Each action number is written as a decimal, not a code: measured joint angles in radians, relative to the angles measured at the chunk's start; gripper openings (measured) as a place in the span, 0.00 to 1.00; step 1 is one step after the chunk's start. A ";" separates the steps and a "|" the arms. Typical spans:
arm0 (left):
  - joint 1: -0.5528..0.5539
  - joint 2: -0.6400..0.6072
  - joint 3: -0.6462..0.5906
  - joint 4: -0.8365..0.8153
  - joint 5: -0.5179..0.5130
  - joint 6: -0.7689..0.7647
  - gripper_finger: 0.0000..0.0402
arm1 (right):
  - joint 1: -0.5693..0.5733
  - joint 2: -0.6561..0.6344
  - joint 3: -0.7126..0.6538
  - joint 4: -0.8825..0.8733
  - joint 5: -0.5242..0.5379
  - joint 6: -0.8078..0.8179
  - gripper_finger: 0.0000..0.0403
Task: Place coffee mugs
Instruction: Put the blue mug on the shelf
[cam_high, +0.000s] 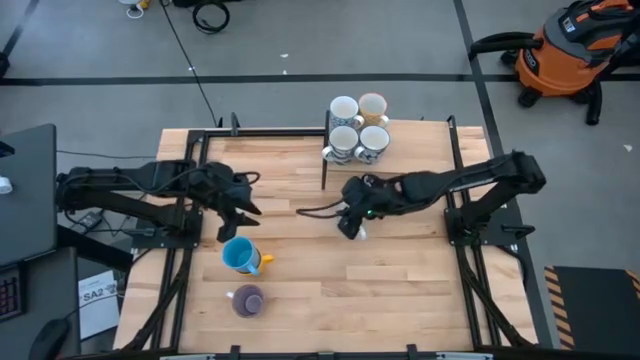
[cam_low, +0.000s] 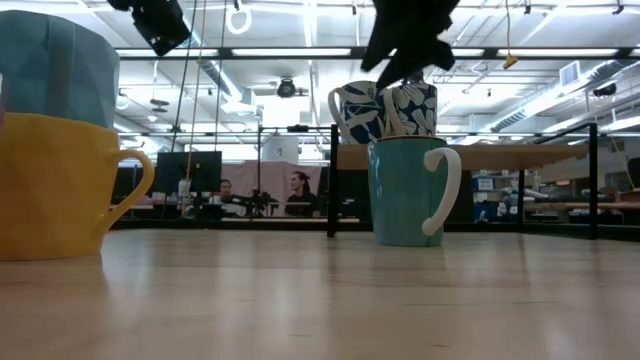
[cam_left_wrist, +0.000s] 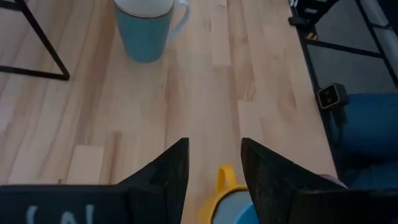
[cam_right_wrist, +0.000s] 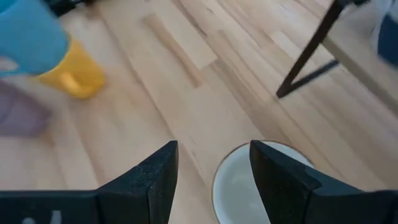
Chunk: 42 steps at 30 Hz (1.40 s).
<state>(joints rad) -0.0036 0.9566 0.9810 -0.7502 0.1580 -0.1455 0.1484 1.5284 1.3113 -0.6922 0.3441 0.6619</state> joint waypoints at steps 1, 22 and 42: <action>0.000 -0.002 -0.013 0.009 -0.001 0.000 0.38 | 0.002 0.014 0.000 0.001 0.012 0.032 0.51; 0.000 -0.003 -0.088 0.054 0.000 0.001 0.38 | 0.003 0.187 0.000 -0.044 0.028 0.263 0.51; 0.000 -0.003 -0.088 0.067 0.000 0.001 0.38 | 0.002 0.240 0.000 -0.075 -0.007 0.261 0.32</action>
<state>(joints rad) -0.0032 0.9539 0.8932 -0.6830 0.1581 -0.1444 0.1505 1.7683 1.3109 -0.7670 0.3369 0.9233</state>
